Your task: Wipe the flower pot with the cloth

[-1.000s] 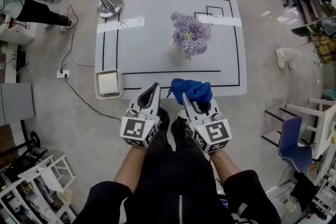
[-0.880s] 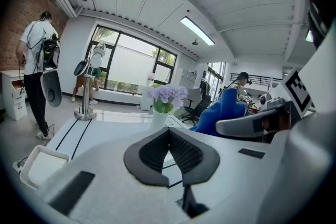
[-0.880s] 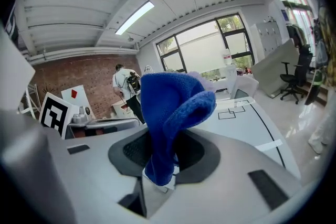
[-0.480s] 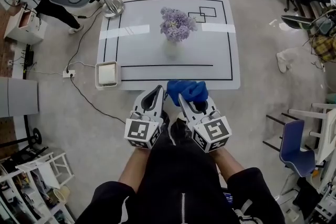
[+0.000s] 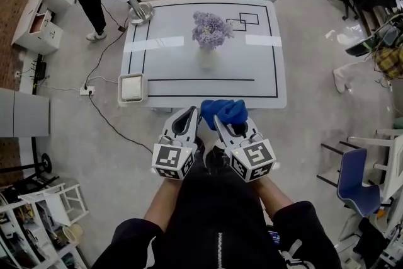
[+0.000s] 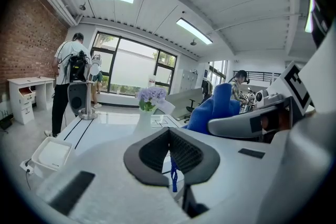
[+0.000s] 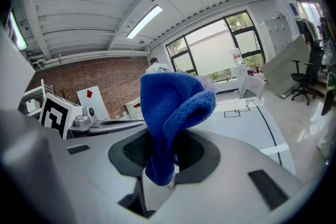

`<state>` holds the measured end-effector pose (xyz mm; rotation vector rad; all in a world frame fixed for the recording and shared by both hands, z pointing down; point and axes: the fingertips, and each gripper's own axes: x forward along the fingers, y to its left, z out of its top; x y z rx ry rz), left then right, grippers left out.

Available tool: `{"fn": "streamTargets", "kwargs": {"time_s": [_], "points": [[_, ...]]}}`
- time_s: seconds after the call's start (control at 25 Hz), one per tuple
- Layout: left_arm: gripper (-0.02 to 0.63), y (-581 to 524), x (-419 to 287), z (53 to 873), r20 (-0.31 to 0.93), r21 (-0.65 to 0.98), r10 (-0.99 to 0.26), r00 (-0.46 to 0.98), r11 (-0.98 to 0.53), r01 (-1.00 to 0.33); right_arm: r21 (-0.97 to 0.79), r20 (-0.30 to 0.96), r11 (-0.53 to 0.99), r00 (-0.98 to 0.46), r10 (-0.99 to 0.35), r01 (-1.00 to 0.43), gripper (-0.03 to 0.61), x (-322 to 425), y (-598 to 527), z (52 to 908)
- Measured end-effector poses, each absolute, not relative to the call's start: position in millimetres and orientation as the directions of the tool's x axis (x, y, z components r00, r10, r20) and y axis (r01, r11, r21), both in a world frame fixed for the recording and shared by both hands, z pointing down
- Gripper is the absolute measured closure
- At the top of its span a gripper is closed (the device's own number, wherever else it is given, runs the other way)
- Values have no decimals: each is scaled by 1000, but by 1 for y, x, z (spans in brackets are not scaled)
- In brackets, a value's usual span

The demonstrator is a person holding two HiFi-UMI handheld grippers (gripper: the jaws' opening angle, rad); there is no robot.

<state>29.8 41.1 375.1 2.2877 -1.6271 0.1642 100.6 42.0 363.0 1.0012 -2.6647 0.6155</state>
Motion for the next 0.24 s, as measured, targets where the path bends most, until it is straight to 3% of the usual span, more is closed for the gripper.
{"fn": "streamTargets", "kwargs": {"time_s": [0.24], "points": [[607,46,45,370,279,193,-897,343,-297,-935,-308,344,683,-747,-569,-662,479,114,48,359]]}}
